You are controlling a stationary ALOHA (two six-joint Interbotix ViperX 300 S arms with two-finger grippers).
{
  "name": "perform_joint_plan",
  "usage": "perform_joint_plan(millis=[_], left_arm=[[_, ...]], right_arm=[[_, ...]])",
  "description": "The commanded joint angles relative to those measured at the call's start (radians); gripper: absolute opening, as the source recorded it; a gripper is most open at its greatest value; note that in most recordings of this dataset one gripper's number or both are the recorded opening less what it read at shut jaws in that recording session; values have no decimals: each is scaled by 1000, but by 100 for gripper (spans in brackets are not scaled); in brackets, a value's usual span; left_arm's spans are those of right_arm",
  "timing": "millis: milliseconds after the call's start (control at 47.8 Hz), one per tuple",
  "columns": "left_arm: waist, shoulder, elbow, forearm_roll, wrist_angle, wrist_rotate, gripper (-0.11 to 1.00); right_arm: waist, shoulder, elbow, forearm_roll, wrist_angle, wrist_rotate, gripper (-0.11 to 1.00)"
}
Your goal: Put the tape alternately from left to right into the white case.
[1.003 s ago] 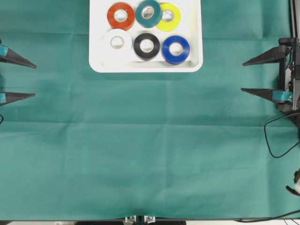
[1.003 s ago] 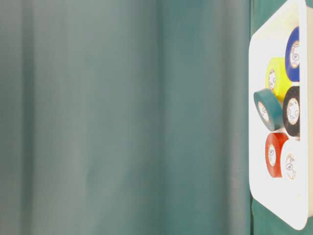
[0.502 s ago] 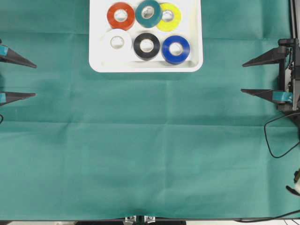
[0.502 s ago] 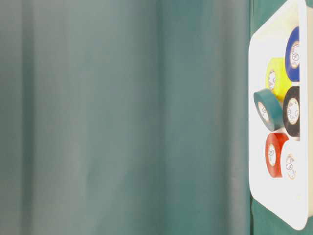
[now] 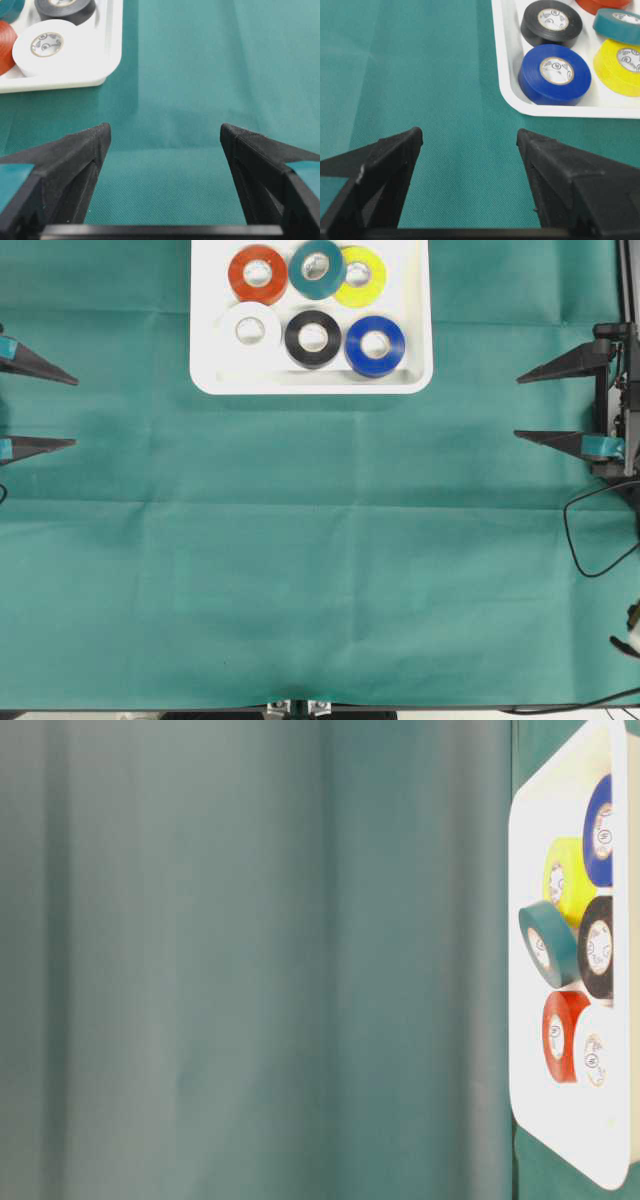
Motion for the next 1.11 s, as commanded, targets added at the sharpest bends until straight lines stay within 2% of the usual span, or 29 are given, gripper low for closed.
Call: perform_joint_plan(millis=[0,1087], left_arm=[[2,8,-23,-2,-9,2,75],[5,8,-17,0,-21,3,75]], right_arm=[[-2,12,-9,2,-9,0,84],[-2,9,15,2,-48,-2,84]])
